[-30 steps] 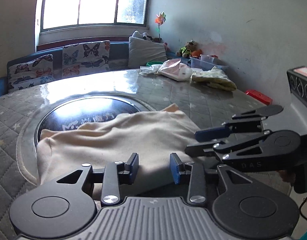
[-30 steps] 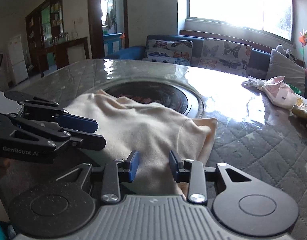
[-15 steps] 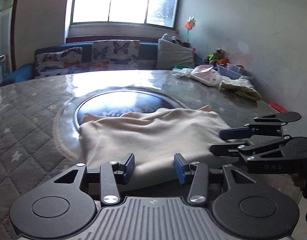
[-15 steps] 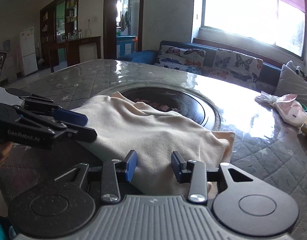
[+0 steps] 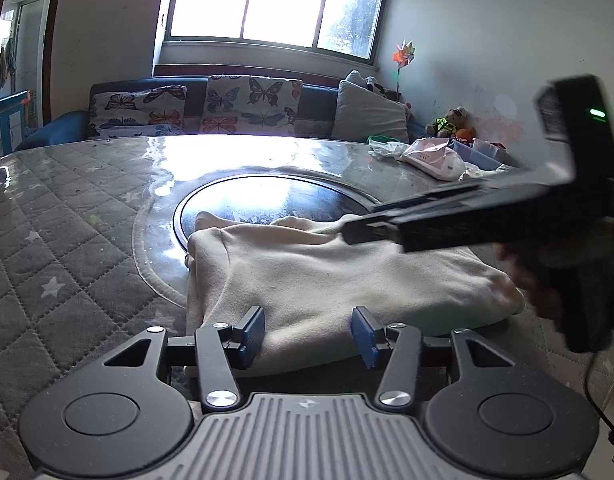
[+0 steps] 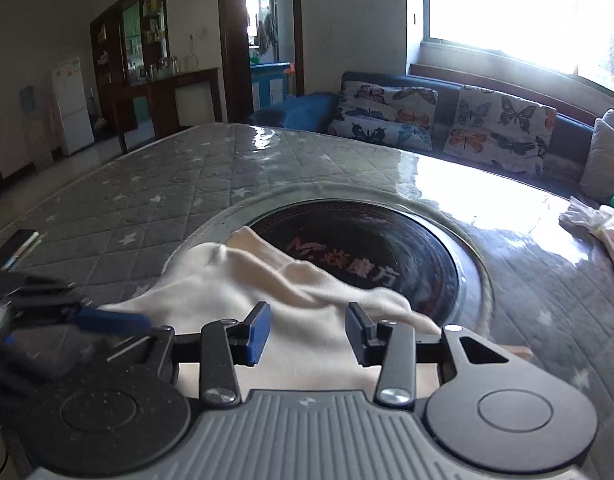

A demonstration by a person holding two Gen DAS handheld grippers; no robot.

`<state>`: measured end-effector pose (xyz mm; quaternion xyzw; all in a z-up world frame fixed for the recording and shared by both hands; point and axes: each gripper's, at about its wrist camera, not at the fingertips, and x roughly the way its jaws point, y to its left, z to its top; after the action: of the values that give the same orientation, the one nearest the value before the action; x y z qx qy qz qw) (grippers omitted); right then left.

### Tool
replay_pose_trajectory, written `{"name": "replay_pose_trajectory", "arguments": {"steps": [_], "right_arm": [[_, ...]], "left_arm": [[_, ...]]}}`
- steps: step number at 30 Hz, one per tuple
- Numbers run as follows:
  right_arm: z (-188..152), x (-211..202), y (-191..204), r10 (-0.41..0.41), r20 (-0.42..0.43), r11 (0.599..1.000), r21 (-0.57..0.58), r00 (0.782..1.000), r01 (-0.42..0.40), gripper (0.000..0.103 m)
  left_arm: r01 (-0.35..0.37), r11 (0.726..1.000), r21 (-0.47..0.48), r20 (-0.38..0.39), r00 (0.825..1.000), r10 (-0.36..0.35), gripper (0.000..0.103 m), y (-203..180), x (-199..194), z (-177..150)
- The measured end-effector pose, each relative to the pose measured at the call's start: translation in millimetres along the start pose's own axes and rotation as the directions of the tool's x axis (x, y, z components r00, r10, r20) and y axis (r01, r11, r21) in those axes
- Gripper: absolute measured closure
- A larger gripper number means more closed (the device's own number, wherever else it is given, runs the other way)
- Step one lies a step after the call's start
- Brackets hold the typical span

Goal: Fold clothes
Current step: 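Smooth the folded shirt edge with the right gripper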

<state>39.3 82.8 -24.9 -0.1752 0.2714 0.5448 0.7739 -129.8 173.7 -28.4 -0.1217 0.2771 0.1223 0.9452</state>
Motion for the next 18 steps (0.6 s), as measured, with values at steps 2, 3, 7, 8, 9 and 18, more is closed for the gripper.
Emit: {"name": "replay_pose_trajectory", "arguments": {"steps": [2,3,7,8,9,18], "right_arm": [[8.0,23.2,3.5,-0.009,-0.025,1.0,-0.024,1.0,0.008,0.062],[9.9,31.3,5.8,-0.012,-0.033,0.999,-0.037,0.999,0.011,0.062],[11.0,52.9,12.6,-0.034,-0.067,0.996,-0.085,0.997,0.029,0.062],[10.1,57.5,12.1,-0.044,-0.073,0.996,-0.086,0.996,0.038,0.059],[10.5,58.3,11.2,-0.045,-0.074,0.996,-0.077,0.996,0.04,0.058],[12.4,11.3,2.1,-0.02,-0.026,1.0,-0.022,0.999,0.019,0.045]], "left_arm": [[0.001,1.0,0.0,-0.001,1.0,-0.001,0.05,-0.2,0.0,-0.3],[0.002,1.0,0.0,-0.002,1.0,-0.002,0.05,-0.4,-0.2,-0.6],[0.011,1.0,-0.008,-0.005,1.0,-0.011,0.049,2.8,0.3,-1.0],[0.013,1.0,-0.011,-0.006,1.0,-0.013,0.049,3.8,0.1,-1.1],[0.016,1.0,-0.014,-0.007,1.0,-0.016,0.049,4.6,0.2,-1.0],[-0.002,1.0,-0.023,0.009,1.0,0.002,0.045,7.2,-2.1,9.5]]}}
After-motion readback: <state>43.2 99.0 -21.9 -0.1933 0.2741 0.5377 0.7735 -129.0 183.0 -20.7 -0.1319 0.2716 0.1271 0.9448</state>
